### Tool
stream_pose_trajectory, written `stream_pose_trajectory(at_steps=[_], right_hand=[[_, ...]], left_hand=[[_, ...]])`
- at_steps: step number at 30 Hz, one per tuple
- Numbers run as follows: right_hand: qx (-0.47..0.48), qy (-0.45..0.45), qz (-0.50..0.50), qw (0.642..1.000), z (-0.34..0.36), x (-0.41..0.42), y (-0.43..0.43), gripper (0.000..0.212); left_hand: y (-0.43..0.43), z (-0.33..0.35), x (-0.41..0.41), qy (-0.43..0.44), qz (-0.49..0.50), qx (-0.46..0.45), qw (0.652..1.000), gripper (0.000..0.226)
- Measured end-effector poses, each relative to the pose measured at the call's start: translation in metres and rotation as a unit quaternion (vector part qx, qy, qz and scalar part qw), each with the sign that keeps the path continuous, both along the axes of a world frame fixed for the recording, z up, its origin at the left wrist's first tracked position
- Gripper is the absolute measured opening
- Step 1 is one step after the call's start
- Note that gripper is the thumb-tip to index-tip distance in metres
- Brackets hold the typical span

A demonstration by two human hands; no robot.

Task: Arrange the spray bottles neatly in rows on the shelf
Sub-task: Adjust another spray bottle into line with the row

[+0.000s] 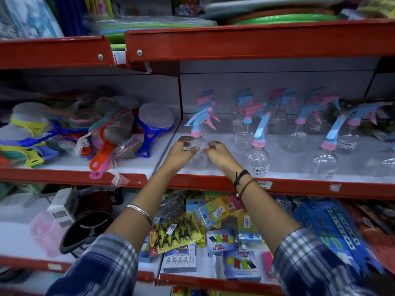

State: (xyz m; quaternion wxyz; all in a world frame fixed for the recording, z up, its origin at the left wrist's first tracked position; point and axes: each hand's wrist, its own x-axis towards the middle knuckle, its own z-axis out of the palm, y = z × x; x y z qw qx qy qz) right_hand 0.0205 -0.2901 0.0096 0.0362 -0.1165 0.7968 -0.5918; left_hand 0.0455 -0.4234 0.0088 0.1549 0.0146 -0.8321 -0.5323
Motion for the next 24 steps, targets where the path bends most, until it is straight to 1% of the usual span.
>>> stream_pose_trajectory(at_steps=[4,10,13,15,16,18,19,21,22,24], right_hand=[[0.006,0.018,0.004,1.0,-0.004,0.018,0.006,0.022],[0.034,0.054,0.005,0.998,-0.007,0.042,0.009,0.024],[0.04,0.055,-0.003,0.998,-0.006,0.046,0.01,0.028],[0.017,0.031,-0.021,0.999,-0.004,0.045,0.01,0.025],[-0.001,0.022,-0.027,0.999,0.001,0.049,0.009,0.023],[-0.036,-0.004,-0.034,0.999,0.005,0.053,0.006,0.025],[-0.048,-0.012,-0.028,0.998,0.003,0.049,0.004,0.03],[-0.072,-0.032,-0.014,0.997,-0.001,0.043,0.002,0.051],[-0.083,-0.044,-0.004,0.996,-0.001,0.044,0.002,0.052],[-0.1,-0.056,0.008,0.993,0.003,0.048,0.004,0.043]], left_hand=[[0.003,-0.002,0.017,0.008,-0.006,-0.008,1.0,0.044],[0.0,-0.004,0.032,0.011,-0.029,-0.057,0.998,0.043],[0.002,-0.005,0.036,0.011,-0.036,-0.055,0.998,0.043],[0.006,-0.007,0.038,0.02,-0.014,-0.047,0.999,0.045],[0.009,-0.004,0.047,0.042,0.014,-0.041,0.998,0.044],[0.019,-0.006,0.058,0.085,0.084,0.008,0.993,0.041],[0.023,-0.01,0.061,0.091,0.109,0.044,0.989,0.043],[0.031,-0.019,0.066,0.079,0.103,0.12,0.984,0.058],[0.035,-0.022,0.068,0.069,0.092,0.142,0.983,0.066],[0.037,-0.023,0.067,0.066,0.093,0.168,0.979,0.071]])
